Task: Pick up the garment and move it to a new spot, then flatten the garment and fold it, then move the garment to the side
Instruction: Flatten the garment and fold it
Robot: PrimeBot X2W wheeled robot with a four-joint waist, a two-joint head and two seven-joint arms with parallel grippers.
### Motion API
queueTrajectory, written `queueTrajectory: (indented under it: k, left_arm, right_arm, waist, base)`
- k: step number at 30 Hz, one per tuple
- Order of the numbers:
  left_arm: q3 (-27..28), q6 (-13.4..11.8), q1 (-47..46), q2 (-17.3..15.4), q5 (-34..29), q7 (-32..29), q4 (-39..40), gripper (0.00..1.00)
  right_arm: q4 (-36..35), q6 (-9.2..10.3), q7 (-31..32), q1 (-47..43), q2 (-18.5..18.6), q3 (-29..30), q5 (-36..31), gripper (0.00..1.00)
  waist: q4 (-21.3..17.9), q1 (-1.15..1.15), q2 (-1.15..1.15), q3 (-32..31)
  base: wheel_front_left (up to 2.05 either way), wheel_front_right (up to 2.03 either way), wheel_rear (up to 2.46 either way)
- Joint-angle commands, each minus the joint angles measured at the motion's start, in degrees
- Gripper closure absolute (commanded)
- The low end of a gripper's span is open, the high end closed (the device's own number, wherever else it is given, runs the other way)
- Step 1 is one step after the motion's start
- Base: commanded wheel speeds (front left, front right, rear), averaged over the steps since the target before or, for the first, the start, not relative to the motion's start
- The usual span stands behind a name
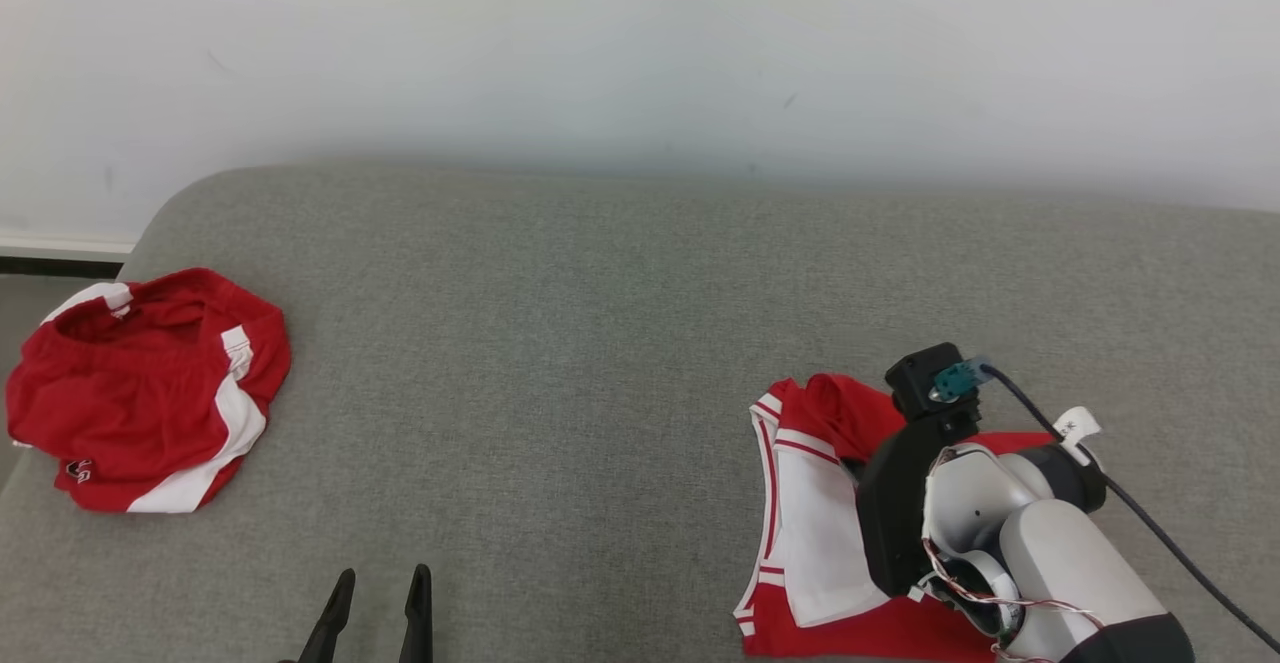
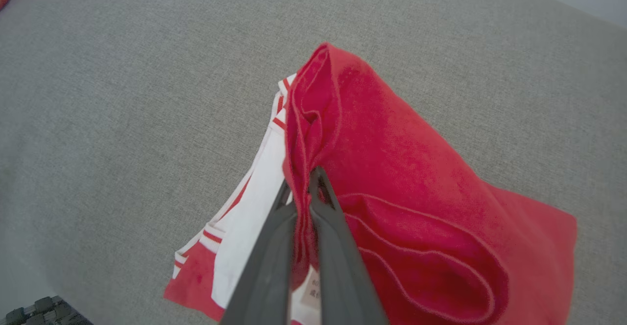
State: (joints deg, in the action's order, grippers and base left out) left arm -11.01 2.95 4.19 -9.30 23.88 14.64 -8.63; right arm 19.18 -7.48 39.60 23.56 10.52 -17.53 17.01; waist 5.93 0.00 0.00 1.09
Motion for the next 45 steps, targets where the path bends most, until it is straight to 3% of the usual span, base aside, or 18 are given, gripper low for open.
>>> queueTrajectory:
  k: [1, 6, 7, 8, 13, 18, 23, 29, 30, 31, 32, 45]
  left_arm:
    - [-0.1, -0.1, 0.3, 0.1, 0.1, 0.4, 0.0, 0.00]
    - [-0.4, 0.0, -0.3, 0.4, 0.1, 0.4, -0.3, 0.00]
    - [-0.5, 0.0, -0.5, 0.4, 0.1, 0.4, -0.4, 0.00]
    - [-0.5, 0.0, -0.6, 0.5, 0.1, 0.4, -0.5, 0.00]
    - [-0.3, -0.1, -0.5, 0.6, 0.3, 0.5, -0.8, 0.00]
    - [0.2, -0.3, 0.2, 0.3, 0.1, 0.5, -0.7, 0.00]
    - [0.4, -0.3, 0.6, -0.1, -0.1, 0.6, -0.3, 0.00]
    - [0.4, -0.5, 0.8, -0.3, -0.3, 0.6, -0.2, 0.00]
    - [0.4, -0.6, 0.8, -0.4, -0.3, 0.6, -0.1, 0.00]
    - [0.4, -0.8, 0.7, -0.7, -0.4, 0.6, -0.1, 0.00]
    - [0.5, -0.9, 0.5, -0.8, -0.6, 0.6, 0.0, 0.00]
    - [1.6, -2.0, -1.9, -2.5, -0.5, 0.2, 1.9, 0.00]
  right_arm:
    - [1.3, -0.03, -0.6, 0.7, -0.4, -0.8, -0.1, 1.00]
    - [5.1, -0.03, -2.0, 1.9, -1.2, -1.6, -0.7, 1.00]
    - [5.7, -0.03, -2.3, 2.1, -1.3, -1.8, -0.7, 0.62]
    - [6.1, -0.03, -2.6, 2.3, -1.6, -1.6, -0.2, 0.00]
    - [6.2, -0.03, -4.3, 2.9, -2.3, -1.3, 1.2, 0.00]
    - [2.4, -0.03, -7.0, 3.1, -3.3, 0.0, 7.6, 0.00]
    - [0.1, -0.03, -9.5, 1.1, 0.7, 4.1, 7.5, 0.00]
    - [2.6, -0.03, -11.5, -3.6, 4.2, 10.8, 4.3, 0.00]
    - [3.3, -0.03, -11.5, -4.2, 4.5, 11.7, 3.9, 0.14]
    - [4.6, -0.03, -12.1, -5.0, 4.4, 13.0, 3.3, 0.84]
    - [5.1, -0.03, -12.5, -5.4, 4.5, 13.3, 2.8, 1.00]
    - [9.4, -0.03, -12.5, -6.6, 4.0, 9.7, 2.2, 1.00]
  waist:
    - [0.7, 0.00, 0.00, 0.2]
    - [1.7, 0.00, 0.00, 0.6]
    - [1.8, 0.00, 0.00, 0.6]
    - [1.8, 0.00, 0.00, 0.7]
    - [1.6, 0.00, 0.00, 0.5]
    - [0.6, 0.00, 0.00, -0.3]
    - [-0.4, 0.00, 0.00, -1.2]
    - [-1.1, 0.00, 0.00, -1.3]
    - [-1.2, 0.00, 0.00, -1.2]
    - [-1.3, 0.00, 0.00, -0.7]
    - [-1.3, 0.00, 0.00, -0.4]
    - [0.2, 0.00, 0.00, 1.3]
  base:
    - [0.00, 0.00, 0.00]
    - [0.00, 0.00, 0.00]
    - [0.00, 0.00, 0.00]
    - [0.00, 0.00, 0.00]
    - [0.00, 0.00, 0.00]
    - [0.00, 0.00, 0.00]
    - [0.00, 0.00, 0.00]
    - [0.00, 0.00, 0.00]
    - [0.00, 0.00, 0.00]
    - [0.00, 0.00, 0.00]
    - [0.00, 0.00, 0.00]
    - [0.00, 0.00, 0.00]
